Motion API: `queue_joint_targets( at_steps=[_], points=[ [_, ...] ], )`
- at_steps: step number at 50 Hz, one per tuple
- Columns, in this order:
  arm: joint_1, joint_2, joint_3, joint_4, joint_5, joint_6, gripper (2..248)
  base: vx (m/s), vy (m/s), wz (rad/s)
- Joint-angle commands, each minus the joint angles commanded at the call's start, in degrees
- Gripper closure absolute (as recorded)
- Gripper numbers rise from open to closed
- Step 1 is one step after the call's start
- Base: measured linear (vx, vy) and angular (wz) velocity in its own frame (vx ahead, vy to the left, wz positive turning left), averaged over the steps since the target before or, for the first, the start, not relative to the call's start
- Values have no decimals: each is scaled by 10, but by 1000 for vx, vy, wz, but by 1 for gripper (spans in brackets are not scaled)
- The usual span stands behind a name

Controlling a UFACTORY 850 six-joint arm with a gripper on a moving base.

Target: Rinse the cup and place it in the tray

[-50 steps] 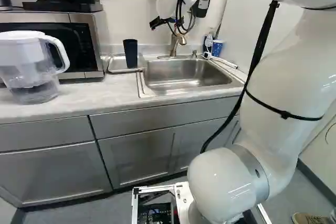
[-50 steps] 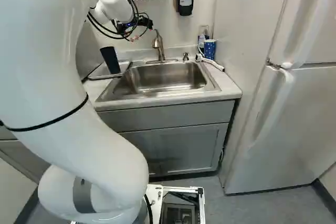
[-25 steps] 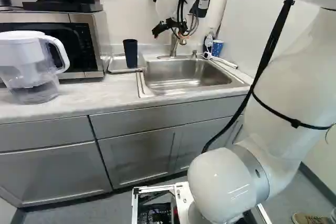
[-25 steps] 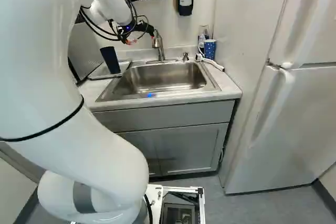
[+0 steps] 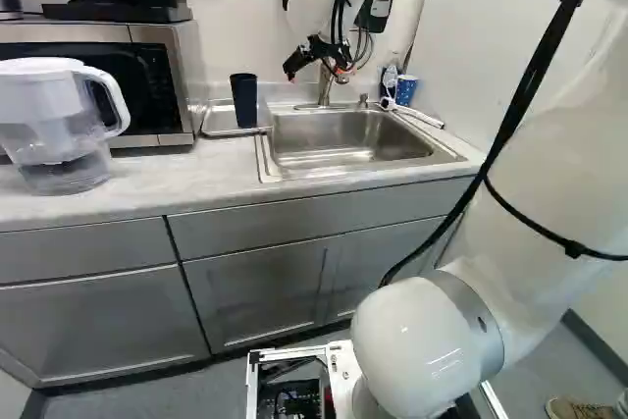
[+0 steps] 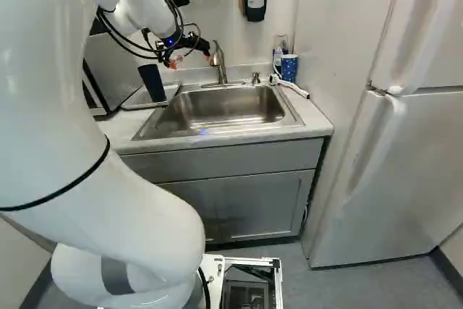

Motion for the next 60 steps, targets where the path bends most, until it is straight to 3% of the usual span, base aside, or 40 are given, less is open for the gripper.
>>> queue_joint_targets(
  at_steps=[30, 60],
  points=[
    [4, 43, 40, 0, -11, 0, 3, 0, 0, 0],
    [-48, 50, 47, 0, -87, 0, 3, 0, 0, 0]
  ],
)
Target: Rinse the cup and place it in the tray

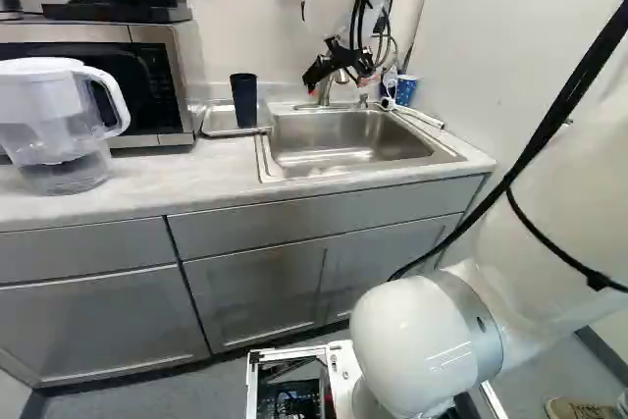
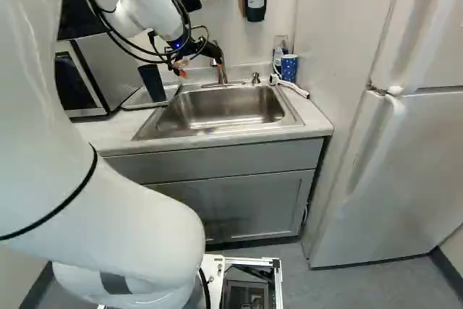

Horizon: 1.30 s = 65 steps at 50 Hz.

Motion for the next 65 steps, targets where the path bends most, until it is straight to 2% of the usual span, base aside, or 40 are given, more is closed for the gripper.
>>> queue_joint_targets(
  at_steps=[6, 65],
  points=[
    [-10, 0, 0, 0, -4, 0, 3, 0, 0, 0],
    [-10, 0, 0, 0, -4, 0, 3, 0, 0, 0]
  ],
)
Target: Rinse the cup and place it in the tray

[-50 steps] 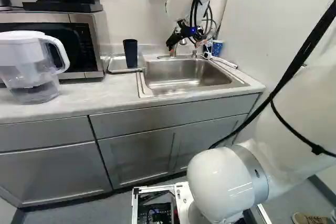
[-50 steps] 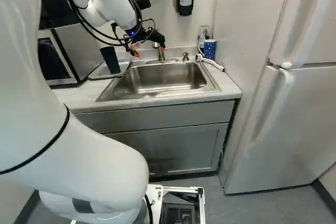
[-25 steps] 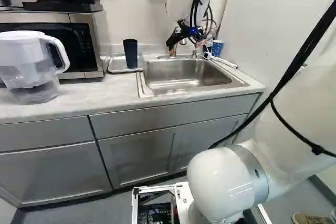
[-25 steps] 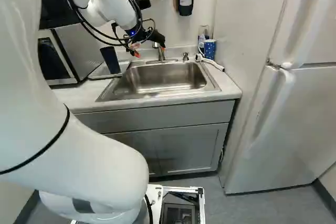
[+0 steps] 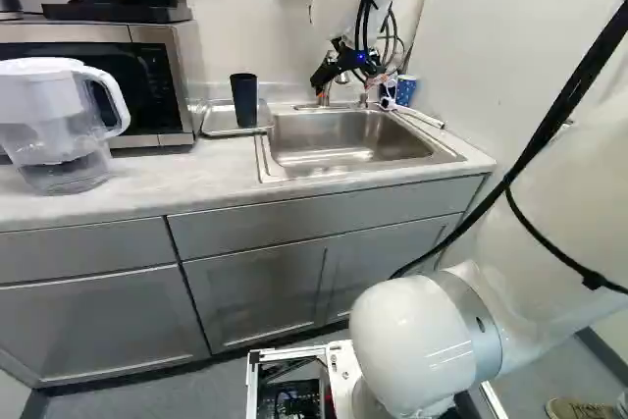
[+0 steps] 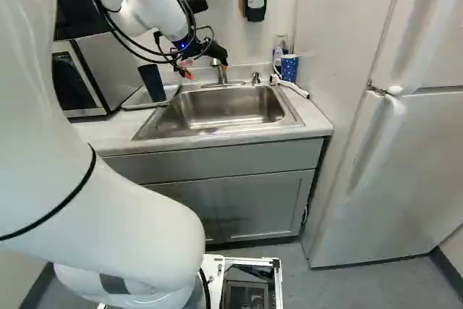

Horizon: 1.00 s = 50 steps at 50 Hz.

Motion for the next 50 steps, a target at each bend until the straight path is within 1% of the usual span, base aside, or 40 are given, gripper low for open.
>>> queue_joint_targets(
  at_steps=[26, 50],
  points=[
    [0, 0, 0, 0, 0, 0, 3, -1, 0, 0],
    [0, 0, 0, 0, 0, 0, 3, -46, -1, 2]
  ],
)
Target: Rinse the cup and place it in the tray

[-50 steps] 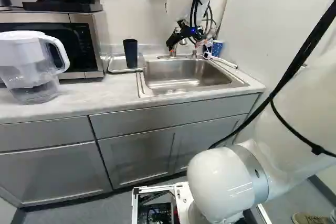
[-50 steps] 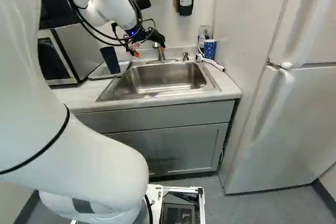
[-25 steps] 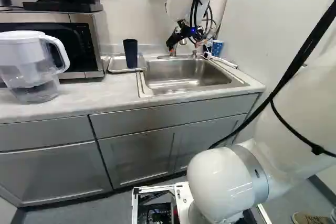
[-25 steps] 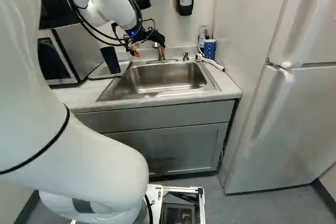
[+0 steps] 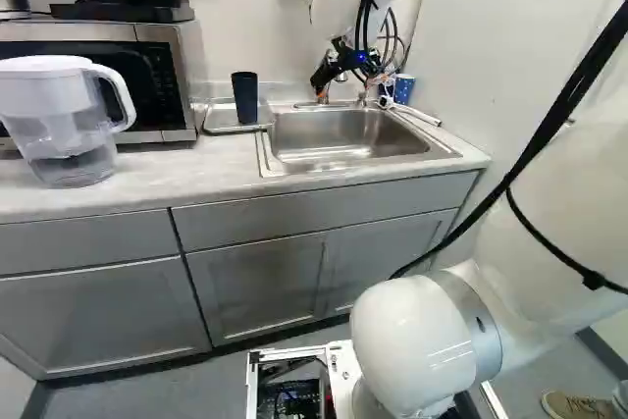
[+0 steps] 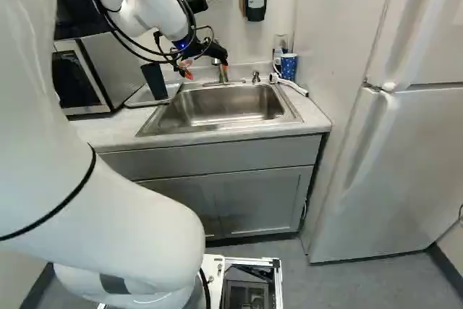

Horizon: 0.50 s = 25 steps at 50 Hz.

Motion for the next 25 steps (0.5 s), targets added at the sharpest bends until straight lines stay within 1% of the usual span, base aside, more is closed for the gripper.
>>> queue_joint_targets(
  at_steps=[25],
  points=[
    [0, 0, 0, 0, 0, 0, 3, -68, -1, 7]
  ],
)
